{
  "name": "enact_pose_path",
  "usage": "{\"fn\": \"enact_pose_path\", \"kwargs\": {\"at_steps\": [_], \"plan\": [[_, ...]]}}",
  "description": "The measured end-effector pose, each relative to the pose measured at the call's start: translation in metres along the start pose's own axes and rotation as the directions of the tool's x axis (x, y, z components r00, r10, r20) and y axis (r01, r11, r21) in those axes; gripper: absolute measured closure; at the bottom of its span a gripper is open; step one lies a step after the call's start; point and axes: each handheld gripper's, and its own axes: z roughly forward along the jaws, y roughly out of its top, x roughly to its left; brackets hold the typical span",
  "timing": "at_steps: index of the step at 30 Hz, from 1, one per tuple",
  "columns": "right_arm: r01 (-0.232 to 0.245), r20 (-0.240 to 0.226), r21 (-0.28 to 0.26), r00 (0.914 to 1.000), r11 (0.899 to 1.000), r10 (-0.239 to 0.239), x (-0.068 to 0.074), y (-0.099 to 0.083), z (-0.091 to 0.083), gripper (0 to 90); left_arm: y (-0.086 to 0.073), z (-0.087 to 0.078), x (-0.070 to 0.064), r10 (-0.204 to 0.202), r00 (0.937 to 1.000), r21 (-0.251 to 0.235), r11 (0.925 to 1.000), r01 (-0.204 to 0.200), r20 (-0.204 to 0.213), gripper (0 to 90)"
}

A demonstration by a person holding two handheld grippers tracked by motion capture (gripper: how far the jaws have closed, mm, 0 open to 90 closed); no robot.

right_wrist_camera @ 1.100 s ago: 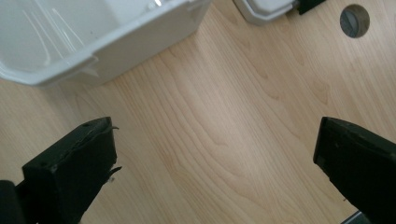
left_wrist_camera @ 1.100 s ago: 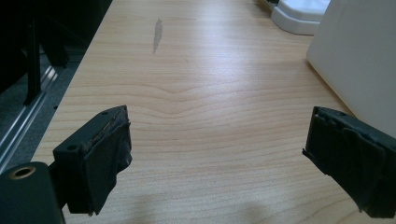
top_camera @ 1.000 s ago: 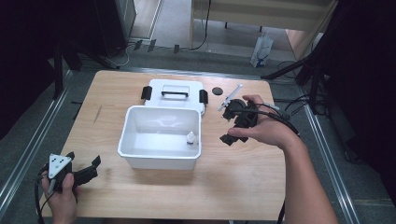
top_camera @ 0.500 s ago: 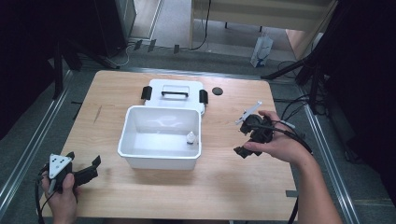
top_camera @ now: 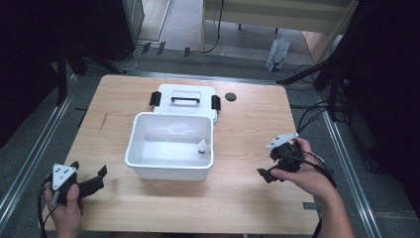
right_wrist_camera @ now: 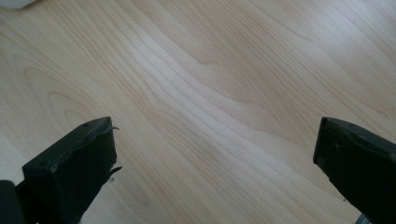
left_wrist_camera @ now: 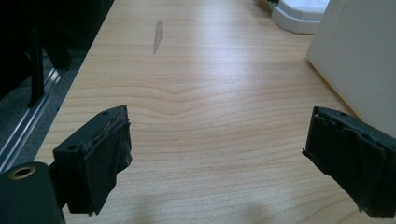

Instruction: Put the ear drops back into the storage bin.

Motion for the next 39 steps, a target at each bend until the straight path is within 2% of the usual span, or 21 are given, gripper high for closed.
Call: {"fn": "enact_pose_path", "kwargs": {"at_steps": [4,10,13,17,19,20,24,28,31,32,34,37,39], "plan": [[-0.055,0.017,-0.062,0.9983,0.997,0.056,0.001,-0.025,0.005,0.0,0.0,0.0,0.0,0.006,1.0,0.001,1.0,-0.006,-0.002,7.9],[-0.136,0.016,-0.122,0.9901,0.983,0.139,0.004,-0.063,0.015,0.0,0.0,-0.001,-0.001,0.01,0.9999,0.003,0.9999,-0.01,-0.003,7.9],[-0.172,0.023,-0.153,0.9839,0.973,0.177,0.007,-0.08,0.018,0.0,0.0,-0.001,-0.001,0.009,1.0,0.004,0.9999,-0.009,-0.003,7.8],[-0.227,0.023,-0.219,0.971,0.949,0.238,0.011,-0.1,0.019,0.0,0.0,-0.001,-0.001,0.013,0.9999,0.004,0.9999,-0.013,-0.004,7.8],[-0.267,0.023,-0.274,0.9585,0.924,0.284,0.011,-0.111,0.019,0.0,0.0,-0.001,-0.002,0.016,0.9999,0.005,0.9999,-0.016,-0.007,7.9],[-0.281,0.02,-0.289,0.9539,0.915,0.299,0.011,-0.115,0.019,0.0,0.0,-0.001,-0.002,0.016,0.9998,0.005,0.9999,-0.016,-0.007,7.9],[-0.347,0.006,-0.356,0.9275,0.868,0.374,0.011,-0.134,0.019,0.0,0.0,-0.001,-0.002,0.015,0.9999,0.003,0.9999,-0.015,-0.008,7.8],[-0.377,0.003,-0.396,0.9114,0.837,0.411,0.014,-0.148,0.02,0.0,0.0,-0.001,-0.002,0.016,0.9998,0.004,0.9999,-0.016,-0.007,7.9],[-0.403,-0.009,-0.432,0.8965,0.807,0.443,0.018,-0.157,0.021,0.0,0.0,-0.001,-0.002,0.016,0.9998,0.004,0.9999,-0.016,-0.007,7.9],[-0.412,-0.017,-0.453,0.8906,0.791,0.455,0.018,-0.16,0.02,0.0,0.0,-0.001,-0.002,0.019,0.9998,0.004,0.9998,-0.019,-0.007,7.9],[-0.43,-0.023,-0.506,0.8735,0.748,0.486,0.018,-0.164,0.017,0.0,0.0,-0.001,-0.002,0.02,0.9997,0.005,0.9998,-0.02,-0.009,7.9],[-0.461,-0.043,-0.529,0.8529,0.712,0.52,0.015,-0.168,0.015,0.0,0.0,-0.001,-0.003,0.023,0.9997,0.003,0.9997,-0.023,-0.011,7.8],[-0.474,-0.061,-0.528,0.8489,0.705,0.525,0.014,-0.169,0.015,0.0,0.0,-0.001,-0.003,0.024,0.9996,0.004,0.9997,-0.024,-0.014,7.9]]}}
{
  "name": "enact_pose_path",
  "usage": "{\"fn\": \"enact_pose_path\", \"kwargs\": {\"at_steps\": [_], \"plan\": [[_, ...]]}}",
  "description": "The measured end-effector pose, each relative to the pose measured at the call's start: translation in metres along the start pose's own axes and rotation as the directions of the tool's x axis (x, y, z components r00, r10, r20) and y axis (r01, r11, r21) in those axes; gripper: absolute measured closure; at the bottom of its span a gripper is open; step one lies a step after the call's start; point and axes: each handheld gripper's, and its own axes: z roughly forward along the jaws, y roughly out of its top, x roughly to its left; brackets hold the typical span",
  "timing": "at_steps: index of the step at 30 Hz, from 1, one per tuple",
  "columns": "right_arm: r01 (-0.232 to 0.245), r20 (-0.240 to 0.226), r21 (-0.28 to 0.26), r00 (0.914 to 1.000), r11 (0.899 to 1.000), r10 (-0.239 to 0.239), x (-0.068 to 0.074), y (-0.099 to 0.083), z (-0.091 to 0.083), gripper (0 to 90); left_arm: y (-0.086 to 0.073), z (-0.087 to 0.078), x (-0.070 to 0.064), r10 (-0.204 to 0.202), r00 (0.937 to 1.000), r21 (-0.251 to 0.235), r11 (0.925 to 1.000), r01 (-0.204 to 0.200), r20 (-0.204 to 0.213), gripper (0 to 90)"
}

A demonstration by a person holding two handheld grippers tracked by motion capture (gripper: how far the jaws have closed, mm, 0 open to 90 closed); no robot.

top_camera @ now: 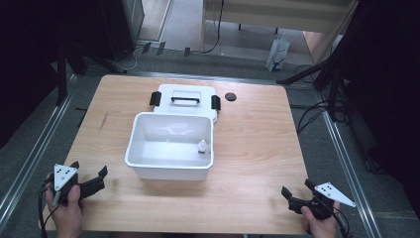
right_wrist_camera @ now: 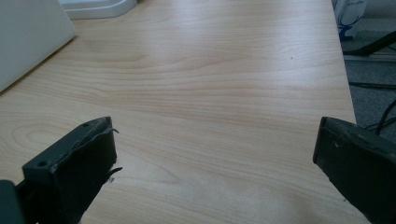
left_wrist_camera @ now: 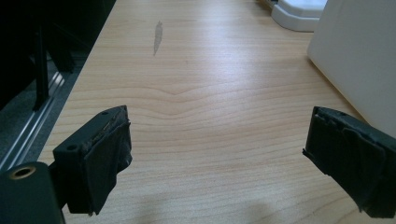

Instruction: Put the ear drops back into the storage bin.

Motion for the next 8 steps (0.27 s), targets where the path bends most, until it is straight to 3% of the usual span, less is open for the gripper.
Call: {"fn": "enact_pose_path", "kwargs": {"at_steps": [8], "plan": [[-0.011,0.001,0.027,0.9999,1.0,0.011,0.0023,0.0002,0.0019,0.0,0.0,0.0,0.0011,-0.01,0.9999,-0.002,0.9999,0.01,0.005,7.9]]}}
